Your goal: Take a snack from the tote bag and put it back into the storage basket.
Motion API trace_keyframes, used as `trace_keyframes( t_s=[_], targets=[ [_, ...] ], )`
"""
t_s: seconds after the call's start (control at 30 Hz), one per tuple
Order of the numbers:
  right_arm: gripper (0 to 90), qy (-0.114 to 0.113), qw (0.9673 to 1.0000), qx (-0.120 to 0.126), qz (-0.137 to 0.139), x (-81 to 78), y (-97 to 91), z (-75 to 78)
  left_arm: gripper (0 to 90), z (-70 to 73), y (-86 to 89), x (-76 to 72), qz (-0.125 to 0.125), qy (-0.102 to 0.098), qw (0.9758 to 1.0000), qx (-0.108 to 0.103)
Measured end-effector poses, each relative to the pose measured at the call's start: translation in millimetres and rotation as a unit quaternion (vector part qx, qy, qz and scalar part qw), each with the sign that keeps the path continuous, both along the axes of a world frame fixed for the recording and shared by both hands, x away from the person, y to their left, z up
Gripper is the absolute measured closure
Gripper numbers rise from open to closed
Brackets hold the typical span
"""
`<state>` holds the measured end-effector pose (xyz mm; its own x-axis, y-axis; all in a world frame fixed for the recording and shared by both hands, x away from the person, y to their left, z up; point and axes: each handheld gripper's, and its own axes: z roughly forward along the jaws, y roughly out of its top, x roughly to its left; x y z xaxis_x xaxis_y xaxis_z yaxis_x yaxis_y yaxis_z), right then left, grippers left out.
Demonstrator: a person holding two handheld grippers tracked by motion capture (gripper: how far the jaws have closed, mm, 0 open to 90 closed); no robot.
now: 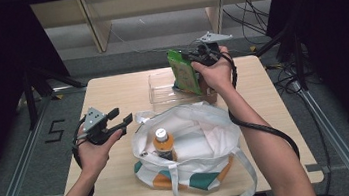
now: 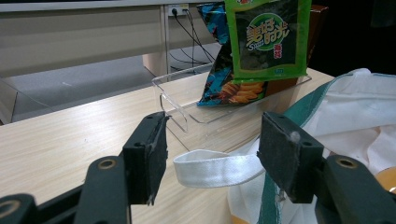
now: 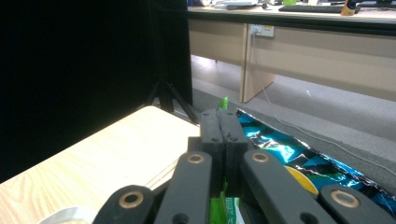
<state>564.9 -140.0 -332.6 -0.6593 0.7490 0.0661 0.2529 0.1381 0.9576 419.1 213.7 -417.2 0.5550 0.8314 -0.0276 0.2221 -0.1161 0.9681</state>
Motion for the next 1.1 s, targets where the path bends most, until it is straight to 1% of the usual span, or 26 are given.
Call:
trace_keyframes(
  t_s=[0.07,0.1,0.13,0.17,0.2,0.23,0.37,0.43,0.47,0.5,0.57,0.6,0.63,0.67,0.7,0.77,0.8,0.83,0.9,0.93,0.97,1.0,1.03,1.07,1.1],
  targets=[
    [90.0,-0.002,1.0000,-0.001,0.000,1.8,1.1,-1.3,41.1,0.0,0.0,0.0,0.000,0.000,1.0000,0.000],
    [90.0,0.008,1.0000,0.001,0.001,1.6,2.1,-1.5,41.2,0.1,0.0,-0.2,0.000,0.000,1.0000,0.001],
    [90.0,0.009,1.0000,0.002,0.000,1.9,2.5,-2.0,41.2,0.2,0.1,-0.3,0.000,0.000,1.0000,0.001],
    [90.0,-0.002,1.0000,-0.002,-0.001,3.3,2.4,-2.9,41.1,0.2,0.2,-0.3,0.000,0.000,1.0000,0.001],
    [90.0,0.011,0.9999,0.003,-0.001,2.5,3.5,-2.9,41.1,0.1,0.3,0.0,0.000,-0.001,1.0000,0.001],
    [90.0,-0.004,1.0000,-0.003,0.000,5.0,2.6,-4.2,41.1,0.1,0.3,0.1,0.000,-0.001,1.0000,0.000],
    [90.0,0.000,1.0000,-0.005,-0.001,5.7,3.9,-5.6,41.1,-0.1,-0.4,0.1,0.000,0.001,1.0000,0.001],
    [90.0,-0.003,1.0000,-0.005,0.001,7.0,4.3,-6.8,41.0,0.1,-0.3,0.1,0.000,0.000,1.0000,0.002],
    [90.0,-0.011,0.9999,-0.011,0.006,8.9,4.4,-7.5,41.0,0.0,-0.4,0.1,0.000,0.001,1.0000,0.001],
    [90.0,-0.006,1.0000,-0.005,0.000,7.8,5.7,-8.5,41.0,-0.1,-0.3,0.2,0.000,0.001,1.0000,0.000],
    [90.0,-0.005,0.9999,-0.009,0.004,9.2,6.0,-9.5,41.0,-0.2,0.1,0.1,0.001,0.001,1.0000,0.000],
    [90.0,0.010,0.9999,-0.004,0.000,8.0,7.1,-9.6,41.0,-0.2,0.4,0.3,0.000,0.000,1.0000,0.001],
    [90.0,-0.003,1.0000,-0.009,0.000,9.7,7.2,-10.7,41.1,-0.2,0.6,0.4,0.000,0.000,1.0000,0.001],
    [90.0,-0.001,0.9999,-0.011,0.001,10.4,6.9,-10.9,41.1,-0.2,0.7,0.5,-0.001,-0.001,1.0000,0.001],
    [90.0,0.007,1.0000,-0.006,-0.002,9.8,8.0,-10.8,41.0,-0.2,0.8,0.5,-0.001,-0.001,1.0000,0.002],
    [90.0,-0.003,1.0000,-0.009,0.001,12.4,7.7,-12.2,41.0,-0.3,0.7,0.5,-0.001,0.000,1.0000,0.002],
    [90.0,-0.005,0.9999,-0.009,-0.002,12.4,8.4,-12.8,41.0,-0.3,0.7,0.5,-0.001,0.000,1.0000,0.001],
    [90.0,0.003,1.0000,-0.007,-0.001,11.9,9.3,-13.1,41.0,-0.3,0.7,0.5,-0.001,0.000,1.0000,0.001],
    [90.0,-0.003,0.9999,-0.011,-0.001,13.0,9.4,-14.0,41.0,-0.5,0.8,0.7,-0.001,0.000,1.0000,0.002],
    [90.0,0.004,0.9999,-0.013,-0.002,12.9,9.6,-13.8,41.0,-0.5,0.8,0.8,-0.002,-0.001,1.0000,0.003],
    [90.0,0.004,0.9999,-0.012,-0.001,13.6,10.0,-13.8,41.0,-0.7,0.7,0.7,-0.002,0.000,1.0000,0.003],
    [90.0,-0.003,0.9999,-0.013,-0.002,14.1,10.3,-14.2,41.0,-0.7,0.6,0.7,-0.001,0.000,1.0000,0.003],
    [90.0,0.000,0.9999,-0.013,-0.002,14.1,10.8,-13.9,41.0,-0.8,0.5,0.6,-0.001,0.001,1.0000,0.003],
    [90.0,-0.007,0.9999,-0.014,-0.002,15.0,11.5,-14.6,41.0,-0.8,0.6,0.7,-0.001,0.001,1.0000,0.003],
    [90.0,0.000,0.9999,-0.012,0.000,15.2,11.9,-14.4,41.0,-0.8,0.8,0.9,-0.002,0.000,1.0000,0.004]
  ],
)
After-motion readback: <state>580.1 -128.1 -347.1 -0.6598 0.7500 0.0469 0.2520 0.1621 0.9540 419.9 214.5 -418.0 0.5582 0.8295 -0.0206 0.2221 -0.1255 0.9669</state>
